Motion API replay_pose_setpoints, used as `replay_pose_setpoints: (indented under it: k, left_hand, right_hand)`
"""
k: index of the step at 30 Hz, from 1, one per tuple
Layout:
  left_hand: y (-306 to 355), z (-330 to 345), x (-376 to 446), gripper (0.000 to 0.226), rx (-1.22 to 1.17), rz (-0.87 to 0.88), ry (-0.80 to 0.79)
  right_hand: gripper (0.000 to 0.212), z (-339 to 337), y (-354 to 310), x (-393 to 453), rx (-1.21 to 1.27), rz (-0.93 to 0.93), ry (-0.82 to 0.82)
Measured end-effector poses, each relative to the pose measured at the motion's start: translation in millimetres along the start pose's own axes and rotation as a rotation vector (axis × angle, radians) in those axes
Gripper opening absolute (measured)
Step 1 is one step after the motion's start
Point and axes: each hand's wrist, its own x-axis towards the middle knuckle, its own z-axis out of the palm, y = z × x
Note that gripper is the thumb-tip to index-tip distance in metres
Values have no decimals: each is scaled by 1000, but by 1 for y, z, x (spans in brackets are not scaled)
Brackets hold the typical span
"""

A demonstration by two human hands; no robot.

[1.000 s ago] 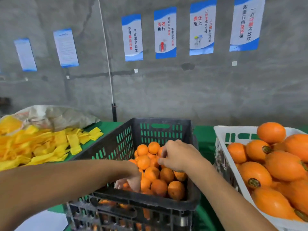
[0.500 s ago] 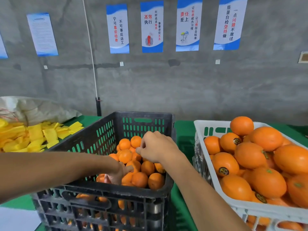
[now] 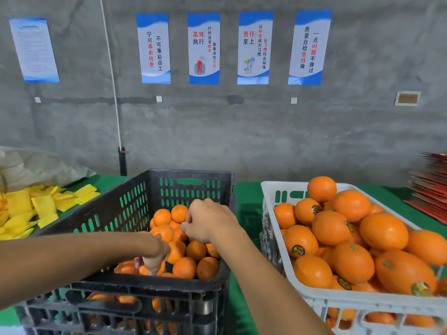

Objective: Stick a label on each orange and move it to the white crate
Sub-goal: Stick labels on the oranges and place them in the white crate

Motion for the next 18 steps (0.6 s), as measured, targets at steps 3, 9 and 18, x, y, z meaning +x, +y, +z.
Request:
replay_pose_setpoints:
  k: [3, 9, 18]
  left_hand:
    - [-5, -2, 1, 80, -16, 22, -17]
    - [-19, -31, -24, 75, -351, 29, 74]
    - [6, -73, -175, 28, -751, 293, 1124]
  right_hand:
    - [24, 0, 0, 2, -8, 12, 2]
    - [21, 0, -2, 7, 56, 63, 137]
    - [47, -29, -1, -40, 407, -39, 505]
